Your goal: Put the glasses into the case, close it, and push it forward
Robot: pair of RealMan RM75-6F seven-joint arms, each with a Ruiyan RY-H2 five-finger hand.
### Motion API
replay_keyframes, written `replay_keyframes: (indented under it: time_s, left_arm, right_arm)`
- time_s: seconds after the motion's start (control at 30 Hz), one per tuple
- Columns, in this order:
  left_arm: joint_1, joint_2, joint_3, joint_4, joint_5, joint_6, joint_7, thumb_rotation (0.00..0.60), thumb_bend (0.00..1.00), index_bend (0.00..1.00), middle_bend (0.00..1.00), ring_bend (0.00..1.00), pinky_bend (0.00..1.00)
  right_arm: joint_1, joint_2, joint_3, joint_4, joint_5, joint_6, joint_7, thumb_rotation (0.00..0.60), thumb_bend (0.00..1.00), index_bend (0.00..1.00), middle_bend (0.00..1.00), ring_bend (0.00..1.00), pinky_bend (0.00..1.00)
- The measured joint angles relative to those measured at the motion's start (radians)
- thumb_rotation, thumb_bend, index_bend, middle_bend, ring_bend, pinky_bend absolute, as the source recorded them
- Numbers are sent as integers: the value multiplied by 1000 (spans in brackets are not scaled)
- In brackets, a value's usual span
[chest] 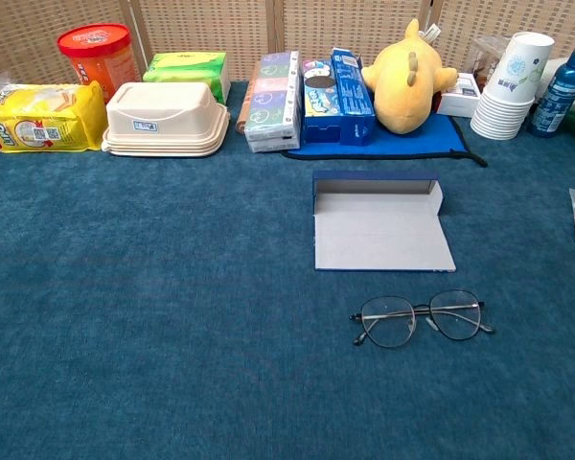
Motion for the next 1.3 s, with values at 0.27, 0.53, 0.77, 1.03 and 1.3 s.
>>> replay_keyframes:
  time_s: [0.27, 0.53, 0.77, 1.03, 1.3]
  left_arm:
    - [-5, 4, -9, -3, 1, 7, 7, 600, 339, 221, 158, 62, 0]
    - [-6, 17, -14, -18, 16, 21, 4, 600, 339, 222, 159, 62, 0]
    - [-7, 34, -11, -39, 35, 26, -13, 600, 338, 222, 159, 62, 0]
    - [-16, 40, -13, -58, 45, 21, -9, 600, 339, 221, 159, 62, 0]
    - [-29, 60, -30, -75, 37, 18, -1, 600, 339, 221, 159, 62, 0]
  right_arm:
    - [3, -5, 3, -2, 5, -4, -13, 600, 382, 241, 214, 80, 91]
    - [13, 19, -3, -18, -8, -26, 1, 600, 384, 241, 215, 83, 92]
    - [26, 36, -13, -31, -28, -52, 34, 600, 384, 241, 216, 93, 91]
    - [45, 43, -34, -48, -59, -92, 63, 600, 381, 241, 223, 113, 93]
    - [90, 8, -58, -62, -84, -180, 58, 600, 380, 245, 226, 118, 95]
